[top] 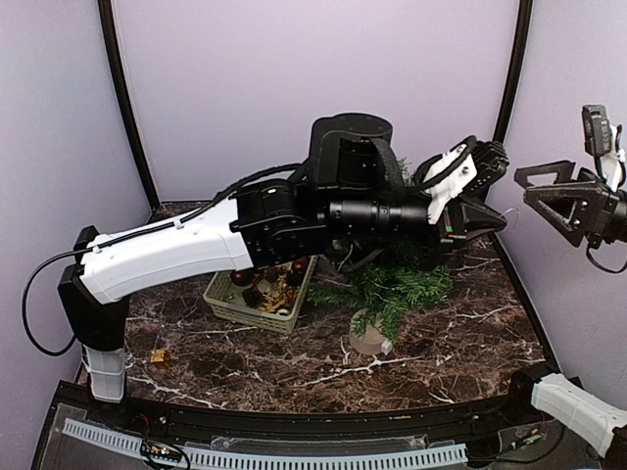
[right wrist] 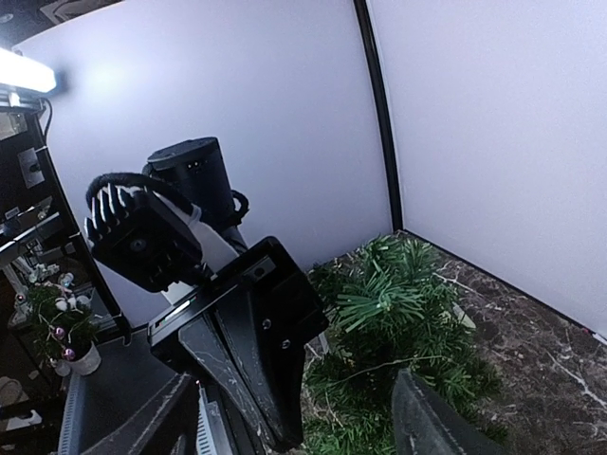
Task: Decorate the small christmas tree
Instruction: Wrap the side of the string light in the gap of the branches.
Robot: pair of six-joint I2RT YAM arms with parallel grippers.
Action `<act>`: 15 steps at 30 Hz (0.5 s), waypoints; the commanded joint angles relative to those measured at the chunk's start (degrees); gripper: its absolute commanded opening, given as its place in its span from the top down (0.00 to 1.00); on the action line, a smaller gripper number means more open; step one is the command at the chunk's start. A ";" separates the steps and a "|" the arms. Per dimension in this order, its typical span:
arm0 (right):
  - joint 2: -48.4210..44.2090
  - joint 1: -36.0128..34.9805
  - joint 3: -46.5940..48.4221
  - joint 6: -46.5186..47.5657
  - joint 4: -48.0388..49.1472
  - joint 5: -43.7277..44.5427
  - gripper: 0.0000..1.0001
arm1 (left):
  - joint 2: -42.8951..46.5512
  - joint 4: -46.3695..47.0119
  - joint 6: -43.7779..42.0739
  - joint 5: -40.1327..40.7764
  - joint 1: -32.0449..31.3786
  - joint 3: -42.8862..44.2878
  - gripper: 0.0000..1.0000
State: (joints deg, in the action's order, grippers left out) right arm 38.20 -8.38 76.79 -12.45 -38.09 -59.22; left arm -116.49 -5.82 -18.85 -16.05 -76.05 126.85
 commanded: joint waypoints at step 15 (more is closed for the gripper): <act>1.97 0.21 -9.45 -10.32 13.83 22.90 0.07 | 24.41 -7.25 2.37 -16.97 -0.22 -18.90 1.00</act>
State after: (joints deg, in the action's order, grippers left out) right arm 38.57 -8.38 70.46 -21.71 -28.01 -37.47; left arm -94.72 -8.29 -16.86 -29.58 -76.07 109.75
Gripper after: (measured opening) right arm 0.933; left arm 0.017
